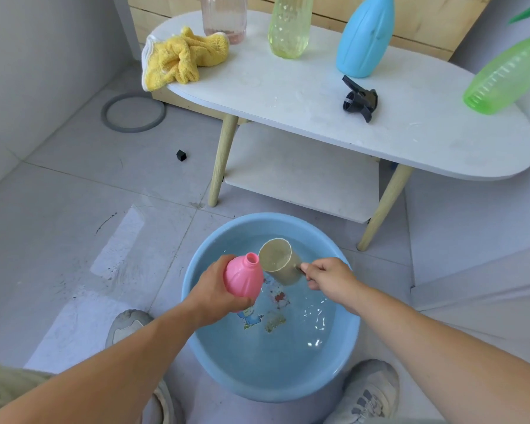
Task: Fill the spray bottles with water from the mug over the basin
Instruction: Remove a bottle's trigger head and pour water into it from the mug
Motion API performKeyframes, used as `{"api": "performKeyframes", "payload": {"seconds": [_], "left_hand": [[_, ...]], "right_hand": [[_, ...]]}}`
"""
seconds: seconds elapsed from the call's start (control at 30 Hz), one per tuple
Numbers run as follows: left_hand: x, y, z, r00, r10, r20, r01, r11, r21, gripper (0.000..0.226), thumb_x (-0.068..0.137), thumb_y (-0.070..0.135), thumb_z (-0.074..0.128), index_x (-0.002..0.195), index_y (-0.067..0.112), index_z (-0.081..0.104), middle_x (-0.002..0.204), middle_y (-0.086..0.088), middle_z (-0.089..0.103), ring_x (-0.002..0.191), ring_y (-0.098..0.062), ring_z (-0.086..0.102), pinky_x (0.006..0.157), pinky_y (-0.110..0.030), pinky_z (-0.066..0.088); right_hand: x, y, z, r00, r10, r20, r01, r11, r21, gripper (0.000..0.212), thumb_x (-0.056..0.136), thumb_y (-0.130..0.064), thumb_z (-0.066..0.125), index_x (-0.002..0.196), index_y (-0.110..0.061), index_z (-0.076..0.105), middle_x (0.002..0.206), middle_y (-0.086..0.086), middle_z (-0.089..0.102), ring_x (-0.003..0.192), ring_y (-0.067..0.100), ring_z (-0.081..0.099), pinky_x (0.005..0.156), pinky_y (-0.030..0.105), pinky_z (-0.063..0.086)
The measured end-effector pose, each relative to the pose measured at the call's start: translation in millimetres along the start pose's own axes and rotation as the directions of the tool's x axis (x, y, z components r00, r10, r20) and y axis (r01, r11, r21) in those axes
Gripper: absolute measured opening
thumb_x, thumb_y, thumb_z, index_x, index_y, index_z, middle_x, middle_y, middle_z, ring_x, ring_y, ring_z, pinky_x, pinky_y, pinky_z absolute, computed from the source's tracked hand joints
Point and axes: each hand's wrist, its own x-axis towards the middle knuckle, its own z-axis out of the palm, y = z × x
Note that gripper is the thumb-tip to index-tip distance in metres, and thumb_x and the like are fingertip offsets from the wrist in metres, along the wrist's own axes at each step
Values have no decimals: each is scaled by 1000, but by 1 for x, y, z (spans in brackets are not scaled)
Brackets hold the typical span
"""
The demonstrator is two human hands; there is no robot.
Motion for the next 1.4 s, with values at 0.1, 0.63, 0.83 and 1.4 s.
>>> {"api": "performKeyframes", "payload": {"seconds": [0.1, 0.63, 0.83, 1.4], "left_hand": [[-2, 4, 1, 1000, 17, 2, -17, 1000, -21, 82, 59, 22, 94, 127, 34, 49, 117, 4, 59, 100, -19, 64, 62, -24, 60], [-7, 25, 4, 995, 97, 27, -96, 995, -41, 79, 60, 26, 93, 125, 35, 49, 117, 4, 59, 100, -20, 65, 63, -31, 63], [-6, 25, 3, 995, 101, 4, -100, 994, -49, 83, 59, 26, 93, 128, 35, 48, 118, 4, 57, 101, -19, 63, 62, -28, 62], [2, 22, 6, 994, 108, -13, -109, 993, -53, 85, 57, 30, 93, 129, 36, 47, 120, 4, 57, 102, -19, 63, 64, -27, 62]], "right_hand": [[-12, -14, -15, 999, -43, -25, 43, 999, -10, 33, 96, -35, 59, 70, -15, 64, 77, 7, 67, 92, 27, 72, 72, 27, 45], [-86, -74, -71, 941, -329, -77, 307, 927, -213, 28, 96, -36, 59, 88, -14, 74, 88, 5, 73, 88, 30, 67, 71, 29, 48], [-93, -84, -68, 914, -399, -73, 378, 903, -207, 25, 95, -31, 61, 79, -16, 72, 106, -9, 73, 100, 32, 64, 88, 38, 51], [-85, -81, -64, 874, -474, -108, 440, 865, -240, 14, 93, -30, 63, 82, -30, 72, 119, -17, 65, 104, 5, 65, 95, 24, 48]]}}
